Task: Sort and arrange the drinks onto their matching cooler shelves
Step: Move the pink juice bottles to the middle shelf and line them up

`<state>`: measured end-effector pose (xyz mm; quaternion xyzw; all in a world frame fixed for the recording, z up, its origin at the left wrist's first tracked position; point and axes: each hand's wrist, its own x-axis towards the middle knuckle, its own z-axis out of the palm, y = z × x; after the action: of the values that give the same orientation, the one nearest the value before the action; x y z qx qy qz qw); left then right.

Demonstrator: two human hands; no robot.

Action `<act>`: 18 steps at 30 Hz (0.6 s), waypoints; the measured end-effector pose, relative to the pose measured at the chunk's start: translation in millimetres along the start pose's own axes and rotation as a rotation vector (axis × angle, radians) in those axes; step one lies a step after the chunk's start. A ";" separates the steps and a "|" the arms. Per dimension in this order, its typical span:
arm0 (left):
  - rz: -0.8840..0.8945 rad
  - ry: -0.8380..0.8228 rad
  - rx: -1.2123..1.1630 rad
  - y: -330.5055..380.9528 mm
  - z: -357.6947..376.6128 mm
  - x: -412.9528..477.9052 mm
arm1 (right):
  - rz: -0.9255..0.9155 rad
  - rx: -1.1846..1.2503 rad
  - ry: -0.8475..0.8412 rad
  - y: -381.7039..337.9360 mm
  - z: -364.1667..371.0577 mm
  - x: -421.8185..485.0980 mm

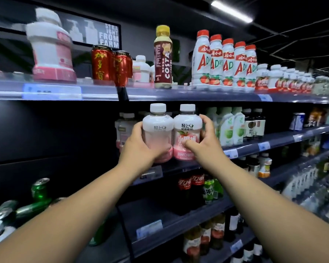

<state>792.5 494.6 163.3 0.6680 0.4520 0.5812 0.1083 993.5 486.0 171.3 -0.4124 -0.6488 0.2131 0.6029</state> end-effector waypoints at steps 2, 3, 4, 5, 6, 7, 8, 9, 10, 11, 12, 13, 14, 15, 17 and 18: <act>-0.044 0.018 0.044 -4.5 13.5 7.2 | -0.014 0.019 -0.043 17.0 -4.7 14.8; -0.064 0.025 0.069 -5.9 20.5 10.8 | -0.021 0.023 -0.068 25.0 -7.2 22.4; -0.084 0.034 0.096 -6.3 27.4 14.2 | -0.029 0.022 -0.097 32.7 -9.9 30.3; -0.104 0.044 0.122 -6.2 34.4 17.8 | -0.037 0.020 -0.122 40.1 -13.2 38.3; -0.126 0.056 0.151 -6.0 41.3 22.5 | -0.045 0.014 -0.142 46.5 -16.8 46.4; -0.151 0.069 0.183 -5.2 47.7 27.3 | -0.057 0.009 -0.162 53.1 -20.3 54.7; -0.175 0.082 0.210 -4.5 53.8 31.9 | -0.065 -0.005 -0.185 59.3 -23.5 63.0; -0.198 0.094 0.232 -4.5 60.6 36.4 | -0.071 -0.010 -0.209 66.1 -26.7 70.7; -0.215 0.105 0.244 -4.4 67.6 39.8 | -0.078 -0.012 -0.227 73.5 -29.2 77.4; -0.229 0.113 0.249 -5.5 74.5 42.2 | -0.084 -0.013 -0.236 81.2 -30.6 83.4; -0.247 0.120 0.256 -8.0 81.2 43.7 | -0.086 -0.017 -0.239 88.4 -31.1 88.4; -0.264 0.125 0.265 -9.6 87.7 44.2 | -0.083 -0.018 -0.238 95.7 -31.1 92.7; -0.280 0.125 0.280 -12.2 93.4 44.6 | -0.073 -0.014 -0.232 101.9 -31.1 96.4; -0.292 0.123 0.294 -13.7 98.4 45.2 | -0.059 -0.007 -0.225 106.9 -31.4 99.8; -0.309 0.128 0.308 -15.5 106.7 48.0 | -0.037 -0.008 -0.221 114.3 -33.2 106.9; -0.317 0.131 0.313 -14.8 110.3 50.3 | -0.030 -0.016 -0.224 117.7 -34.6 110.7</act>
<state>877.7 581.6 154.4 0.5582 0.6419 0.5219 0.0636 1066.9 633.0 153.6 -0.3812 -0.7198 0.2435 0.5266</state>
